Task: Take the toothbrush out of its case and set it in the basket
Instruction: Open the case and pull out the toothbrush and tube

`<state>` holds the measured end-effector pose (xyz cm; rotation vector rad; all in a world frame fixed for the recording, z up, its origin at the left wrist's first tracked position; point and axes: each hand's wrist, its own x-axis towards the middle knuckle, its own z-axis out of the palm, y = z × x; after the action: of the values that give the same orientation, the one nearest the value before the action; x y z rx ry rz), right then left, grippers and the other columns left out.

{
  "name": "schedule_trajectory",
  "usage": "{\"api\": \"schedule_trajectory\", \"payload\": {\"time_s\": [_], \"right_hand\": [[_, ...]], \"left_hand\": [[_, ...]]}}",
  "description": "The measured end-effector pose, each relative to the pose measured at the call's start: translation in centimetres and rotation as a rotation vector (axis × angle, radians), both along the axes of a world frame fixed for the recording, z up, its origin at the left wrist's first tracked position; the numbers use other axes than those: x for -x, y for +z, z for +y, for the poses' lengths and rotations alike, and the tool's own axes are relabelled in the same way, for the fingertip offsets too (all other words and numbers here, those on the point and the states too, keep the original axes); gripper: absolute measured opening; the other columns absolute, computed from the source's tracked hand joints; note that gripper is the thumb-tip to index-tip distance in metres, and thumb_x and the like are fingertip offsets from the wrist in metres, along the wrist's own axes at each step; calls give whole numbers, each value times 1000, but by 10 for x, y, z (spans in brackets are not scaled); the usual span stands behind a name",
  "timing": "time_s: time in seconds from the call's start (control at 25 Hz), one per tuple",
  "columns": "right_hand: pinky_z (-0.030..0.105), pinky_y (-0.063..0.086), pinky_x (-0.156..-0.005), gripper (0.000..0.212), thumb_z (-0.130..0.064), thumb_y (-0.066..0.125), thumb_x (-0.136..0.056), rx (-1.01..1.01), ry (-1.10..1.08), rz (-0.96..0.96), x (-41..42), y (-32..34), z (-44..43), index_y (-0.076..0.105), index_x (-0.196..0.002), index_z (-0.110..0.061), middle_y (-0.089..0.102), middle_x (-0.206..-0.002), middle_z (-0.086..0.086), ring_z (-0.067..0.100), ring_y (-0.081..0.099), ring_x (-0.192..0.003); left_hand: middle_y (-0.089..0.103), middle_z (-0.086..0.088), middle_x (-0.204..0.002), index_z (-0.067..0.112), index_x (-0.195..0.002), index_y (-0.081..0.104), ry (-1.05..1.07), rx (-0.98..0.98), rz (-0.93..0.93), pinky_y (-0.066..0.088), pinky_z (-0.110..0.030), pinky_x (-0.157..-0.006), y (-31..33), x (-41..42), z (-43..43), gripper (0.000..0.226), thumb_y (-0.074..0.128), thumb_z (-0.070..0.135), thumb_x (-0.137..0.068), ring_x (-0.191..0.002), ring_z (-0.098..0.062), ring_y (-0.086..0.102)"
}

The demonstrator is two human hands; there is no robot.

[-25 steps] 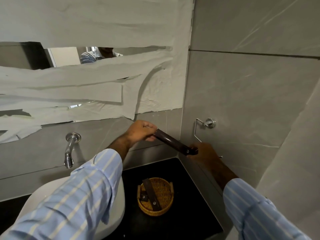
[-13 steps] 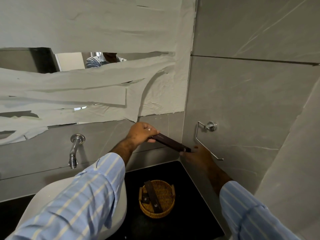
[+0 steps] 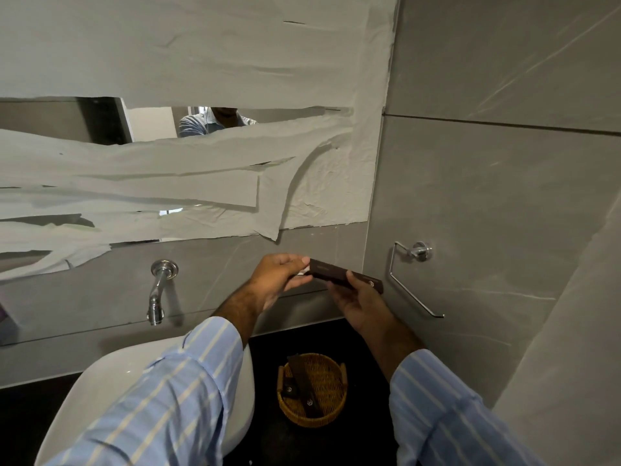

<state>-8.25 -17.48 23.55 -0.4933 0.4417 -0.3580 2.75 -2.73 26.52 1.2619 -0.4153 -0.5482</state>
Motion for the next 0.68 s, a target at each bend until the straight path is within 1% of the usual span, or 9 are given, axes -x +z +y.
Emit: {"api": "schedule_trajectory", "payload": {"time_s": [0.12,0.2,0.28,0.32,0.36,0.44,0.52,0.6,0.68], "right_hand": [[44,62,-64,15,-4,60,-95,-39,-37,-27,-3,3,-1,54,-108,1,66,-101,28,39,66,-91],[45,62,-66,14,-5,60,-95,-18,-30,-10,-3,4,-1,55,-106,1,67,-99,28,38,66,-91],[44,62,-65,8,-5,60,-95,18,-26,5,-5,5,2,57,-99,2,70,-91,26,36,67,-87],[42,62,-65,8,-6,60,-96,43,-27,13,-6,6,3,57,-97,2,73,-84,25,35,68,-85],[40,63,-64,10,-7,60,-96,71,-33,20,-7,8,4,57,-98,2,75,-77,23,34,69,-84],[35,64,-64,18,-11,61,-96,124,-56,29,-9,13,5,57,-108,2,76,-83,21,32,70,-85],[32,64,-66,30,-14,61,-97,206,-80,35,-12,21,4,56,-121,2,71,-105,24,31,71,-89],[31,64,-68,33,-15,62,-96,352,-112,53,-16,32,3,57,-123,3,69,-115,24,29,72,-92],[32,64,-75,32,-15,64,-94,546,-140,73,-19,43,3,61,-120,3,72,-115,21,26,74,-93]], "left_hand": [[71,-22,-109,-4,-116,64,-2,52,80,65,-31,-76,-2,-1,8,22,59,-2,-94,-83,-25,76],[72,-13,-106,6,-113,67,177,-178,-172,64,-34,-78,-5,-4,12,28,72,0,-85,-81,-19,72],[70,1,-85,14,-95,72,349,-422,-539,57,-28,-75,-9,-3,13,25,82,5,-74,-70,-9,61],[68,6,-76,17,-86,73,368,-454,-647,55,-26,-75,-9,-1,12,20,81,4,-74,-66,-7,59],[68,7,-71,19,-80,75,350,-459,-677,55,-27,-78,-9,2,11,16,78,3,-76,-66,-7,60],[74,-1,-74,16,-75,76,311,-435,-553,59,-35,-88,-10,8,7,18,67,3,-83,-73,-18,68],[76,-21,-90,5,-77,73,256,-244,-163,57,-46,-94,-9,15,1,19,56,0,-85,-80,-32,70],[73,-31,-96,-5,-84,65,166,13,230,62,-41,-81,-5,25,-2,22,45,2,-89,-76,-34,72],[75,-26,-80,-4,-82,62,130,156,412,65,-36,-69,-6,31,-4,30,41,12,-97,-70,-32,74]]}}
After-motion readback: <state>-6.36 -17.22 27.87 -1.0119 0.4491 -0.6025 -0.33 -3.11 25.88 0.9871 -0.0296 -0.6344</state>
